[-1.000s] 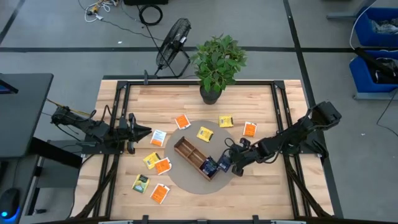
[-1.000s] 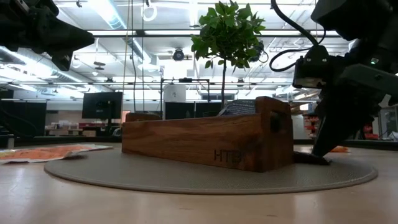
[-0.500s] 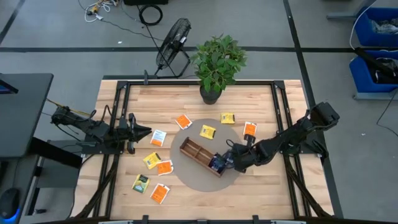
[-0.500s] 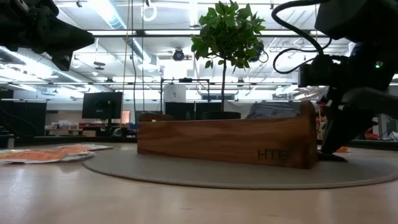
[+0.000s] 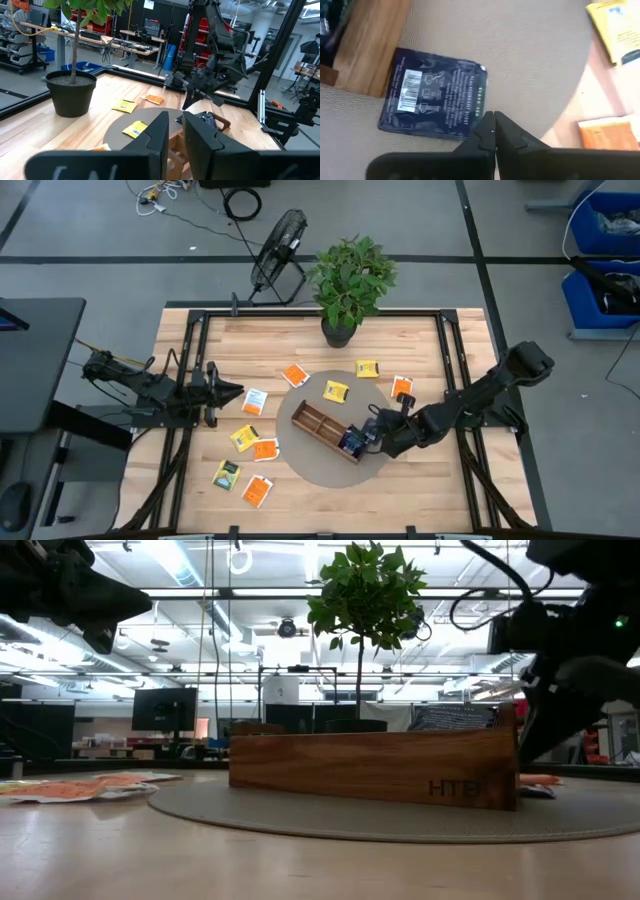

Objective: Pick & Place Tea
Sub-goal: Put the black tea bag into the right section of the wooden organizer

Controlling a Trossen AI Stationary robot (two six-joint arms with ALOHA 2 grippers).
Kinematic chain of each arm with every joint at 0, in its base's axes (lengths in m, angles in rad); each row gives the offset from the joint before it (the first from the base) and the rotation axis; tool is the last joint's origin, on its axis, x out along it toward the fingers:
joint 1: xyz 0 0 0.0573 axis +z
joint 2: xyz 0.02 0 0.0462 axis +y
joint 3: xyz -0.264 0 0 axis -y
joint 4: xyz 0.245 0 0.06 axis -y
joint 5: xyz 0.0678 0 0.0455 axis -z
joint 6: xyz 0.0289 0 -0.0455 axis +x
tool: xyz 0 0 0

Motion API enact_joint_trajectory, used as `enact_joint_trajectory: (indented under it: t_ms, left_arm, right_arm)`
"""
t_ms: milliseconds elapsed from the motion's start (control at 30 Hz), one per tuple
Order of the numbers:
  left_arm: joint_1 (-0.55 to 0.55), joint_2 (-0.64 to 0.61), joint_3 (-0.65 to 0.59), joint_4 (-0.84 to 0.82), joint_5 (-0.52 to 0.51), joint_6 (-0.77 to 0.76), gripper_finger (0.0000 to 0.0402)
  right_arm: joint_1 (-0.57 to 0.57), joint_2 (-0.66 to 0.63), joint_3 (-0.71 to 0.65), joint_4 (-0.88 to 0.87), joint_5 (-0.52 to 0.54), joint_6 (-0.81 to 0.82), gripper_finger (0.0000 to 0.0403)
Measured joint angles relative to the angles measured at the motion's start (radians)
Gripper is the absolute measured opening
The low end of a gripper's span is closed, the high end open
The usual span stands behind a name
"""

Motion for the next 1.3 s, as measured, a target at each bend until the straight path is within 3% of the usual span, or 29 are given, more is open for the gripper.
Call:
enact_joint_trajectory:
  t_ms: [200,467,667,967,1300]
  left_arm:
    - [0.000,0.000,0.000,0.000,-0.022,0.001,0.0058]
    - [0.000,0.000,0.000,-0.001,-0.022,-0.002,0.0058]
    - [0.000,0.000,0.000,-0.003,-0.022,-0.002,0.0058]
    - [0.000,0.000,0.000,-0.003,-0.022,-0.002,0.0058]
    - [0.000,0.000,0.000,-0.009,-0.022,-0.002,0.0058]
  right_arm:
    - [0.020,-0.034,-0.023,0.124,-0.079,-0.040,0.0026]
    - [0.054,-0.033,-0.111,0.301,-0.102,-0.043,0.0166]
    - [0.058,-0.033,-0.126,0.300,-0.078,-0.039,0.0251]
    - [0.044,-0.020,-0.127,0.262,-0.042,0.005,0.0264]
    - [0.037,0.010,-0.183,0.369,-0.059,0.042,0.0261]
